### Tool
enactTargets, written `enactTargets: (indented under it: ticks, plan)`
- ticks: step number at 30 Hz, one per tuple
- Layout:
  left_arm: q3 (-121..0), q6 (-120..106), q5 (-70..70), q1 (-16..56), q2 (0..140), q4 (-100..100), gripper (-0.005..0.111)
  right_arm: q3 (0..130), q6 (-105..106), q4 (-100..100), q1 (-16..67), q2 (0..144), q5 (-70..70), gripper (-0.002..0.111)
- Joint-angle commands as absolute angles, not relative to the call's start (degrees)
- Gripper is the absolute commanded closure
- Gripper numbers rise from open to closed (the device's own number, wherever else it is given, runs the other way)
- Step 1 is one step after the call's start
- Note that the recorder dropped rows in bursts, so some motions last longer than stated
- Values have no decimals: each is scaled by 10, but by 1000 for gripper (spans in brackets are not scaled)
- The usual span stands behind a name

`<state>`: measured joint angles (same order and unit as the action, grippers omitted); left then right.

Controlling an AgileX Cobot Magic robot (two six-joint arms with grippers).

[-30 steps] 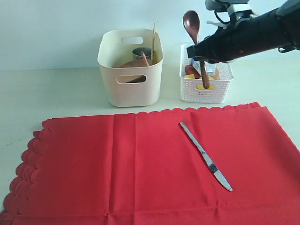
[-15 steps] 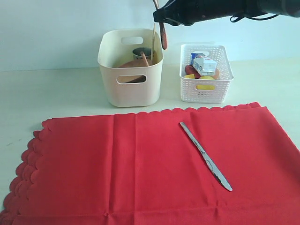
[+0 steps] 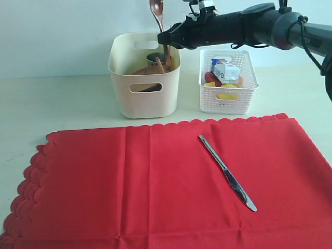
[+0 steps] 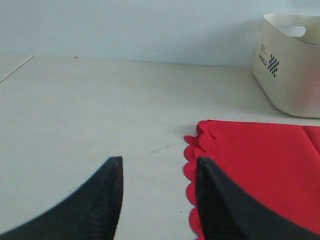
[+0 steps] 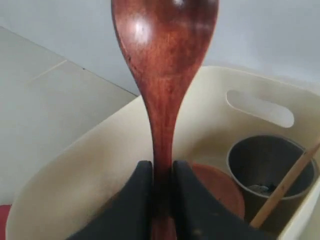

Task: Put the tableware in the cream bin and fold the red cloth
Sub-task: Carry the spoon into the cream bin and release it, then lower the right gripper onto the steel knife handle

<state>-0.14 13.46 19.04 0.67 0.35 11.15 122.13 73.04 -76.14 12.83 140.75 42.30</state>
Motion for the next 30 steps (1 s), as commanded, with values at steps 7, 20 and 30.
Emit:
enactTargets:
  ticks: [7, 20, 30]
  plan:
    - [0, 138, 187, 5, 0, 112, 61, 1230, 719, -691, 127, 1425, 443, 68]
    - [0, 138, 187, 5, 0, 112, 61, 1230, 350, -350, 127, 1290, 556, 75]
    - [0, 138, 187, 5, 0, 112, 61, 1219, 192, -203, 127, 1267, 700, 81]
